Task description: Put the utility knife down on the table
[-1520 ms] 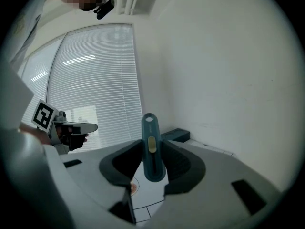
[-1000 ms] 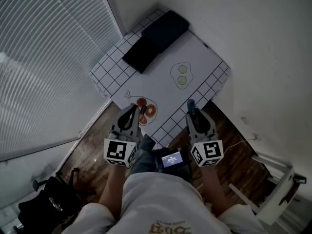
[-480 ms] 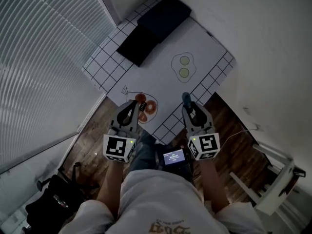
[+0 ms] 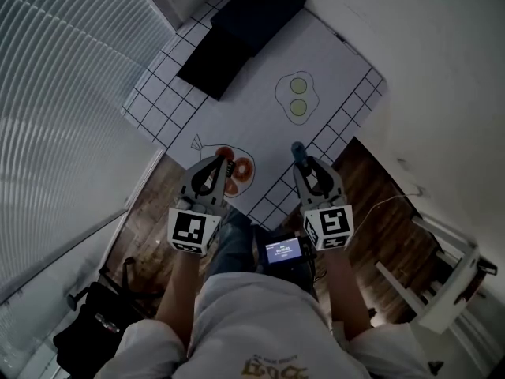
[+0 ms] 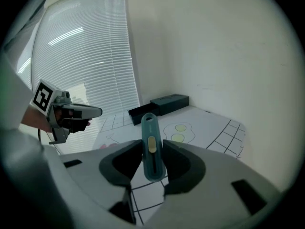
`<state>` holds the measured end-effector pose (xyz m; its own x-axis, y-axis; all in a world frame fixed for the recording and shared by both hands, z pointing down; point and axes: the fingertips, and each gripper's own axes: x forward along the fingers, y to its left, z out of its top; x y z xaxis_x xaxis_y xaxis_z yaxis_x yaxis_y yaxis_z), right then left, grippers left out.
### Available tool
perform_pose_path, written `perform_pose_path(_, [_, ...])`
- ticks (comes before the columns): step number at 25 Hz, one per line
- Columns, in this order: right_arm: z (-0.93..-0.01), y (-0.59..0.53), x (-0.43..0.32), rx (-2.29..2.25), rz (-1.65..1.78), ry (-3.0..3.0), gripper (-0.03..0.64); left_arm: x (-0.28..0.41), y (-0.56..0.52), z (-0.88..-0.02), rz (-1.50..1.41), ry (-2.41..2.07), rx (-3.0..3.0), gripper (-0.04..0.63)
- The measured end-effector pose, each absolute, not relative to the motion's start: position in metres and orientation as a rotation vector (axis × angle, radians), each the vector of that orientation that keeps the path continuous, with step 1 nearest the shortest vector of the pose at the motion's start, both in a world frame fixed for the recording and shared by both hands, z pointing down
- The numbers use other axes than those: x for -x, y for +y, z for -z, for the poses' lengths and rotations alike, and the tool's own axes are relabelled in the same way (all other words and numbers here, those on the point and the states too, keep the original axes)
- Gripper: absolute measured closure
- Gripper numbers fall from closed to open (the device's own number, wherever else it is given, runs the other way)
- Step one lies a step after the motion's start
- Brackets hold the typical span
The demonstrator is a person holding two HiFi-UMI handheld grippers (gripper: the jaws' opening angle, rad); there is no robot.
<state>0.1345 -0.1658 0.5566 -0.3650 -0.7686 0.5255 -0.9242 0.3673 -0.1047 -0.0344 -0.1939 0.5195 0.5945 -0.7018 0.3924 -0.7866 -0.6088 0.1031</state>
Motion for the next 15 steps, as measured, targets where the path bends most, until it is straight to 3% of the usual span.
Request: perform_pose_path(15, [-0.602, -0.170, -0.127, -1.444, -0.604, -2.165, 0.476, 0.032, -0.199, -0.566, -0.550, -1.119, -2.539, 0.588])
